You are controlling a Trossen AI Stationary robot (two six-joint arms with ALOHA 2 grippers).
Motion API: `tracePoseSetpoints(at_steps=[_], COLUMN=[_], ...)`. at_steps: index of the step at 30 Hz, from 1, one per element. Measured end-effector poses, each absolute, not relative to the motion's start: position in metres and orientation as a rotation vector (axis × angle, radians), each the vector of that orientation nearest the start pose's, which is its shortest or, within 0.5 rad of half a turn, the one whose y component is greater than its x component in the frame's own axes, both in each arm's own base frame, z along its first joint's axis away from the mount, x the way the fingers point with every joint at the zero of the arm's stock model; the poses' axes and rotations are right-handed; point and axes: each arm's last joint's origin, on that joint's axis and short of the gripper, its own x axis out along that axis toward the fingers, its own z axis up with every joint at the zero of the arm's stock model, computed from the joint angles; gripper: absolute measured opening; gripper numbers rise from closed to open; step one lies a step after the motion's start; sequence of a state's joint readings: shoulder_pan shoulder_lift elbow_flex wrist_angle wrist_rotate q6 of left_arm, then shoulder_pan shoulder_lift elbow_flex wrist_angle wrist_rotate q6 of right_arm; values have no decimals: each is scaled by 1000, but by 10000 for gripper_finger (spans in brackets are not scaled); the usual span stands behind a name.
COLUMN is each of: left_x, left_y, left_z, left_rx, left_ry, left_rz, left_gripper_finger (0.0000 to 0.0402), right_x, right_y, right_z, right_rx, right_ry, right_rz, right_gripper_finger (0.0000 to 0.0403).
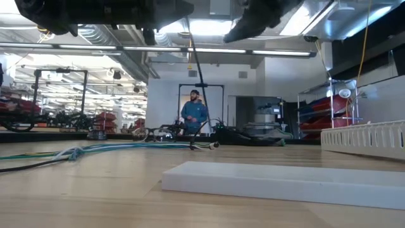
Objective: Ziptie cables
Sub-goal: Wrap the cable wires with the black zip tie
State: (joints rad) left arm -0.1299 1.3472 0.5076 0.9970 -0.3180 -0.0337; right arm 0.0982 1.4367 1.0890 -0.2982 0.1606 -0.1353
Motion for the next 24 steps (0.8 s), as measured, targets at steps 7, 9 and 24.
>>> tracePoseSetpoints(at_steps=[7, 9, 24], left_x=[262, 262, 262], left_y=[-26, -26, -28], left_z=[236, 236, 238], left_rx=[-163, -195, -484], left_ry=[-187, -187, -212], left_rz=[141, 135, 51], left_gripper_finger=[0, 0, 0], right_x=[293, 293, 317], right_y=[23, 24, 36], right_z=[251, 230, 120], right_rx=[-504, -600, -1382], right_ry=[908, 950, 721], right_rz=[56, 84, 175], right_gripper_finger=[192, 193, 193])
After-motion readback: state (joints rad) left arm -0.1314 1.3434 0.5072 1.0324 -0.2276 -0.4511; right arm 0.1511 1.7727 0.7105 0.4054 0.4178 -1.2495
